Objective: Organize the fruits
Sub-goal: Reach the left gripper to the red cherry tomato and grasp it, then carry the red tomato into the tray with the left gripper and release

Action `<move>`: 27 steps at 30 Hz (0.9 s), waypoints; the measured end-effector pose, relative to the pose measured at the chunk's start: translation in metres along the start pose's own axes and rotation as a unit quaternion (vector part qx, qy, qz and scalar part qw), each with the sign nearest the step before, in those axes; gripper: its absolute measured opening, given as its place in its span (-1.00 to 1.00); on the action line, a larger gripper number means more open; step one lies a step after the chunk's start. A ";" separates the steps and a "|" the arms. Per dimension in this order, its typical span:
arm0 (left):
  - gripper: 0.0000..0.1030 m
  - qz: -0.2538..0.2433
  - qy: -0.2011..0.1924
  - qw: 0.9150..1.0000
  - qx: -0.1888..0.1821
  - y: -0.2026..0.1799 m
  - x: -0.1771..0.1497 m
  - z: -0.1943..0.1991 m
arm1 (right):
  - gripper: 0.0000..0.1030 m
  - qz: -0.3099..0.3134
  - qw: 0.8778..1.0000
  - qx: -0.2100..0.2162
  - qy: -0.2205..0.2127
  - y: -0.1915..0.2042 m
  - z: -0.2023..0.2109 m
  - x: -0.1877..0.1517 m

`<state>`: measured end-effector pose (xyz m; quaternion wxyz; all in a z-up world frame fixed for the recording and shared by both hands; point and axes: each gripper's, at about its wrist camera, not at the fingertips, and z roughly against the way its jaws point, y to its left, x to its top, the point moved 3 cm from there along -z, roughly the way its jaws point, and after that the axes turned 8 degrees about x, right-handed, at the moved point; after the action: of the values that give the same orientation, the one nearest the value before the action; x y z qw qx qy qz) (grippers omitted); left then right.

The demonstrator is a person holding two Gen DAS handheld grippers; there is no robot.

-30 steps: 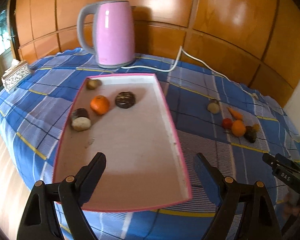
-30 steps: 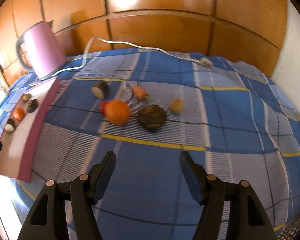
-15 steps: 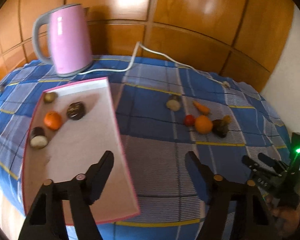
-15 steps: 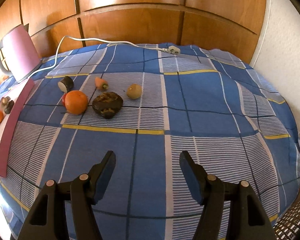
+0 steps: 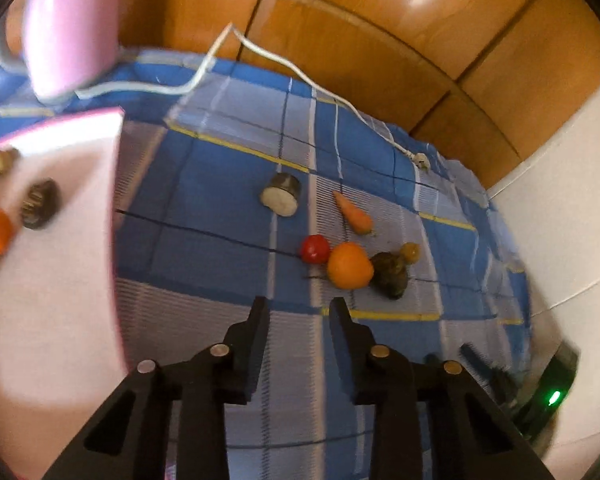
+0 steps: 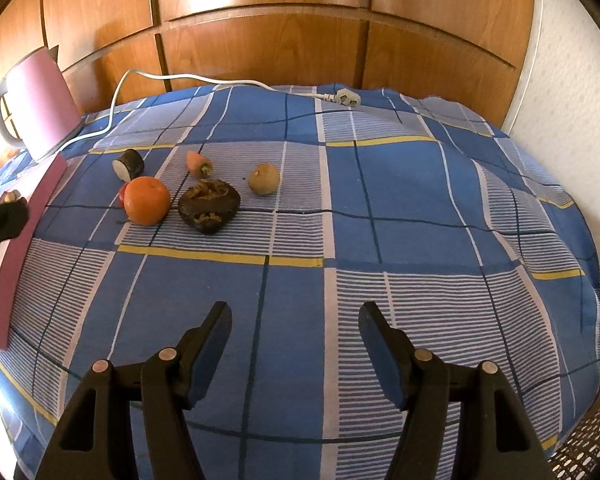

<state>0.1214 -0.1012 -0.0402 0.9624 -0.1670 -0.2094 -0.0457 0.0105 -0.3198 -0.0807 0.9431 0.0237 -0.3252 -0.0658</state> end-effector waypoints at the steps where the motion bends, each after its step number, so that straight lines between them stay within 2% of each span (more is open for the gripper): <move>1: -0.53 0.017 0.017 1.000 -0.017 0.000 0.005 -0.008 | 0.30 0.000 1.000 0.001 0.001 0.000 -0.001 0.000; 4: -0.62 0.060 0.051 0.996 -0.051 0.000 0.016 -0.027 | 0.30 0.000 1.000 0.001 0.003 -0.002 -0.002 -0.001; 11: -0.63 0.131 0.093 0.984 -0.072 -0.003 0.034 -0.060 | 0.30 -0.007 1.000 0.006 0.011 -0.007 -0.007 -0.003; 15: -0.62 0.162 0.108 0.979 -0.067 -0.001 0.037 -0.072 | 0.30 -0.009 1.000 0.008 0.016 -0.008 -0.009 -0.005; 17: -0.54 0.173 0.108 0.977 -0.056 0.002 0.039 -0.077 | 0.30 -0.010 1.000 0.010 0.017 -0.009 -0.009 -0.006; 19: -0.33 0.187 0.111 0.975 -0.050 0.004 0.040 -0.082 | 0.30 -0.009 1.000 0.011 0.017 -0.009 -0.009 -0.006; 21: -0.27 0.196 0.109 0.973 -0.046 0.005 0.040 -0.086 | 0.30 -0.009 1.000 0.012 0.018 -0.009 -0.010 -0.006; 26: -0.27 0.187 0.103 0.976 -0.036 0.001 0.045 -0.088 | 0.30 -0.008 1.000 0.012 0.018 -0.009 -0.010 -0.005; 27: -0.37 0.184 0.101 0.977 -0.036 0.002 0.046 -0.088 | 0.30 -0.008 1.000 0.012 0.018 -0.009 -0.010 -0.005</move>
<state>0.1974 -0.1305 -0.0972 0.9639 -0.2314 -0.0754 0.1083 0.0115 -0.3281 -0.0929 0.9478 0.0390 -0.3087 -0.0693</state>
